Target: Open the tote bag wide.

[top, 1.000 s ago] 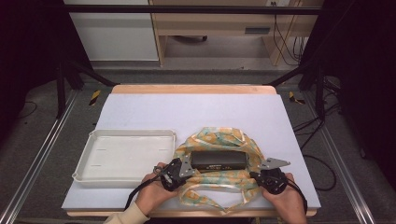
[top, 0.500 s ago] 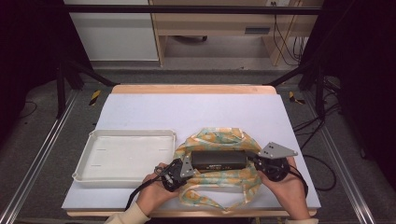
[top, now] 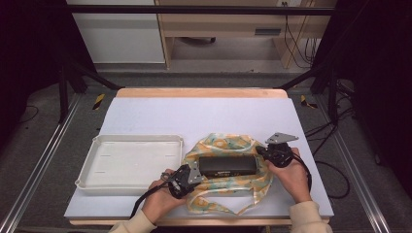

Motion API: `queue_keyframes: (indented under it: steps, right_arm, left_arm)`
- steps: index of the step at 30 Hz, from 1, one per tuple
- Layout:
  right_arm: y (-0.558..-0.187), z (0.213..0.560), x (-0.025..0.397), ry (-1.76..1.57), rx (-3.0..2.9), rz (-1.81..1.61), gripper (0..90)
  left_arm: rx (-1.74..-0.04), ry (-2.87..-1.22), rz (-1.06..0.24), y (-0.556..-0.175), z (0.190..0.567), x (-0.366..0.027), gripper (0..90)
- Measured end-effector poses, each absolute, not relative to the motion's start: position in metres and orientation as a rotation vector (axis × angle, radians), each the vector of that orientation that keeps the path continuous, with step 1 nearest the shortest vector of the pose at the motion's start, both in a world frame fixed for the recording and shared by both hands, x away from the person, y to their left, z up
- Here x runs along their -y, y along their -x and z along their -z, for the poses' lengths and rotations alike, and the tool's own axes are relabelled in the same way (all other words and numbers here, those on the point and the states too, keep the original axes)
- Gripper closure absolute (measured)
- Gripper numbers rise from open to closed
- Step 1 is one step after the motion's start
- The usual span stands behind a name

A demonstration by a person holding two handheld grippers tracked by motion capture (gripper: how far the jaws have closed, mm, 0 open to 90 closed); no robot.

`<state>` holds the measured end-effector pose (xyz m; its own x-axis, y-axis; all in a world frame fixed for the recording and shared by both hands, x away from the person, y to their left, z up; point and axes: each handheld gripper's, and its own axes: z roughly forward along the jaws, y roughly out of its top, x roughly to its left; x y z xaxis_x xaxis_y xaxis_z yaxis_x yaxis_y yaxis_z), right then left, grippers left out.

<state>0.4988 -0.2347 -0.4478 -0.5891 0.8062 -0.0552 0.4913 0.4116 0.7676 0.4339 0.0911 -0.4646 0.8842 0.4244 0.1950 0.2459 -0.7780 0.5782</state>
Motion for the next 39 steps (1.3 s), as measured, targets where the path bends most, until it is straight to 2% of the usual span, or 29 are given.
queue_keyframes:
  steps: [11,26,33,39]
  right_arm:
    - [-0.509,0.471,0.238,-1.177,-2.328,-0.919,90.0]
    - [-0.470,0.398,0.227,-0.981,-2.278,-1.052,89.2]
    - [-0.464,0.396,0.223,-0.953,-2.288,-1.049,89.5]
    - [-0.449,0.407,0.221,-0.953,-2.283,-1.069,90.0]
  left_arm:
    - [-0.478,-2.508,-0.430,-0.434,0.465,-0.093,90.0]
    - [-0.469,-2.411,-0.342,-0.430,0.438,-0.102,90.0]
    - [-0.489,-2.334,-0.327,-0.431,0.417,-0.111,89.8]
    - [-0.528,-2.253,-0.382,-0.455,0.397,-0.116,89.8]
